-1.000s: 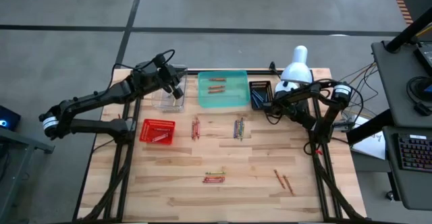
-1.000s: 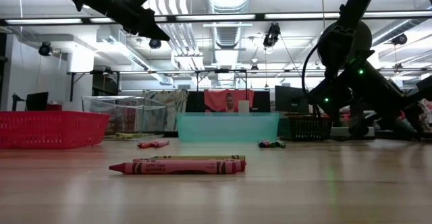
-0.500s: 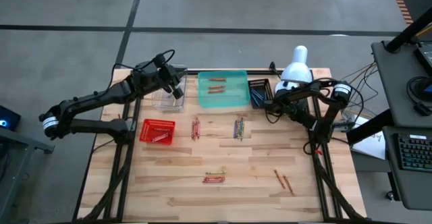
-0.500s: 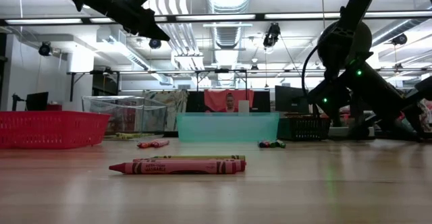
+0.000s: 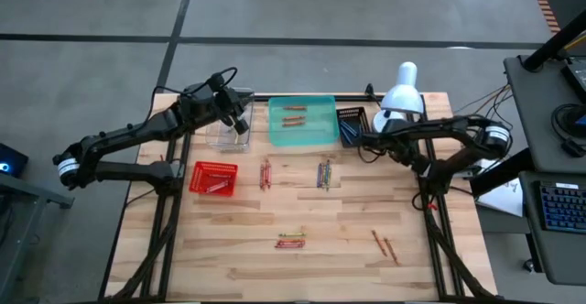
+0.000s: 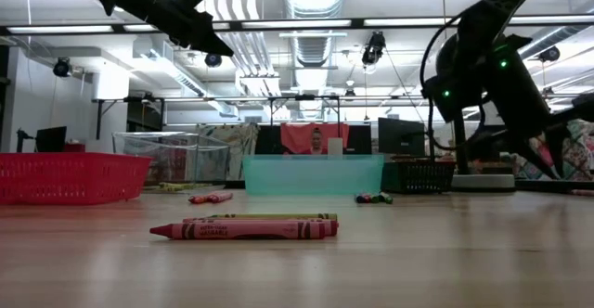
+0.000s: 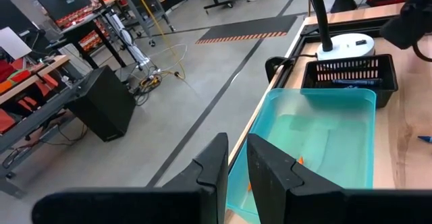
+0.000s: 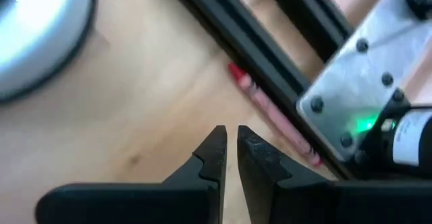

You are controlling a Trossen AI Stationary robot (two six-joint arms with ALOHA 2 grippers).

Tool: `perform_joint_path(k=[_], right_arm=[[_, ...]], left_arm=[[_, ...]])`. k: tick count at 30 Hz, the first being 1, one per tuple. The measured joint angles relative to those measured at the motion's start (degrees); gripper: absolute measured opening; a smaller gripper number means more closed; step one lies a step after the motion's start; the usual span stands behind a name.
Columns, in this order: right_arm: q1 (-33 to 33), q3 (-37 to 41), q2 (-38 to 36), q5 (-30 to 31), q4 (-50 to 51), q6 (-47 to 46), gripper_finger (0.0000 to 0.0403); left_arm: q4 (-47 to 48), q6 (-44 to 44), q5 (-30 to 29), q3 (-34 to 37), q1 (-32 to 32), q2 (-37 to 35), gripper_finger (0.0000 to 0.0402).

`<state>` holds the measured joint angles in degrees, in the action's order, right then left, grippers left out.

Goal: Sort crayons
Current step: Put the red crayon into the red bin

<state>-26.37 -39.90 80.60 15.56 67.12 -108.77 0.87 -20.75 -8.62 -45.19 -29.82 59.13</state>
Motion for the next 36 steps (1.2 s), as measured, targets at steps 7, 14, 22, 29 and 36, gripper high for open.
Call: perform_joint_path(k=[7,14,22,29,36], right_arm=[[-1.1,0.0,3.8,2.9,0.1,-2.2,0.0027],[-3.3,0.0,10.6,3.4,0.1,-2.3,0.0027],[-4.7,0.0,13.0,3.9,-0.8,-1.2,0.0027],[-5.4,-0.1,11.7,7.9,-1.1,-1.2,0.0027],[-7.4,-0.1,13.9,7.9,-1.9,0.9,0.0027]], left_arm=[[0.0,0.0,0.0,0.0,0.0,0.0,0.0039],[0.0,0.0,0.0,0.0,0.0,0.0,0.0039],[0.0,0.0,0.0,0.0,0.0,0.0,0.0039],[0.0,0.0,0.0,0.0,0.0,0.0,0.0039],[0.0,0.0,0.0,0.0,0.0,0.0,0.0039]])
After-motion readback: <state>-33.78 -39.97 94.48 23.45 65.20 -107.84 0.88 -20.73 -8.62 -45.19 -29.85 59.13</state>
